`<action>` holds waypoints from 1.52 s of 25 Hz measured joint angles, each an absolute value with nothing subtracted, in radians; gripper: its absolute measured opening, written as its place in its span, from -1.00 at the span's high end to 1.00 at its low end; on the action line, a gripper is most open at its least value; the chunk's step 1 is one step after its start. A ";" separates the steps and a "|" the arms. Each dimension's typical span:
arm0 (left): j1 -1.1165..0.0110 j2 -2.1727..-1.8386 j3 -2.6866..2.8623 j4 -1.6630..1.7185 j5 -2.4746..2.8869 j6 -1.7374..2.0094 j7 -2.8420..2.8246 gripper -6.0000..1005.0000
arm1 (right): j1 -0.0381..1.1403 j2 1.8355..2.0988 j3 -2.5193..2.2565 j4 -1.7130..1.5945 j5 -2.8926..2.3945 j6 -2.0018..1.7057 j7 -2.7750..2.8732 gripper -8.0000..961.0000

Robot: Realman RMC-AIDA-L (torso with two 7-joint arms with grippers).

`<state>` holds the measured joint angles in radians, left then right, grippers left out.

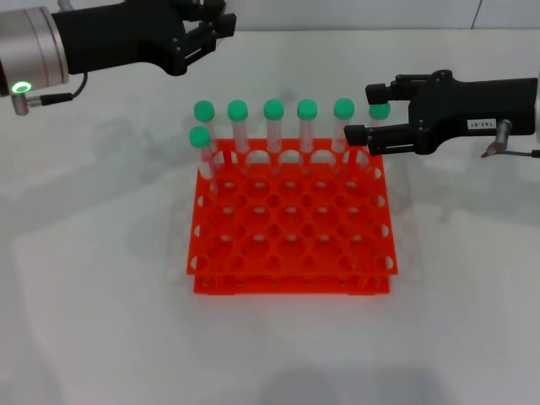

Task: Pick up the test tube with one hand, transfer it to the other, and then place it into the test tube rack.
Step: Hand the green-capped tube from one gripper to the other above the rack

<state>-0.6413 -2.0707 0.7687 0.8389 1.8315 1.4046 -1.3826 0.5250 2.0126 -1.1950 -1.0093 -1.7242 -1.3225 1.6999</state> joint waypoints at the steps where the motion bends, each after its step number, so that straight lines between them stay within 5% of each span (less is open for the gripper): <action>1: -0.642 -2.070 0.769 0.838 1.828 1.403 -1.380 0.61 | 0.526 2.013 -1.195 -1.009 -1.724 -1.322 1.700 -0.61; 38: -0.629 -2.074 0.773 0.814 1.788 1.435 -1.341 0.61 | 0.532 2.013 -1.170 -1.023 -1.720 -1.326 1.706 -0.60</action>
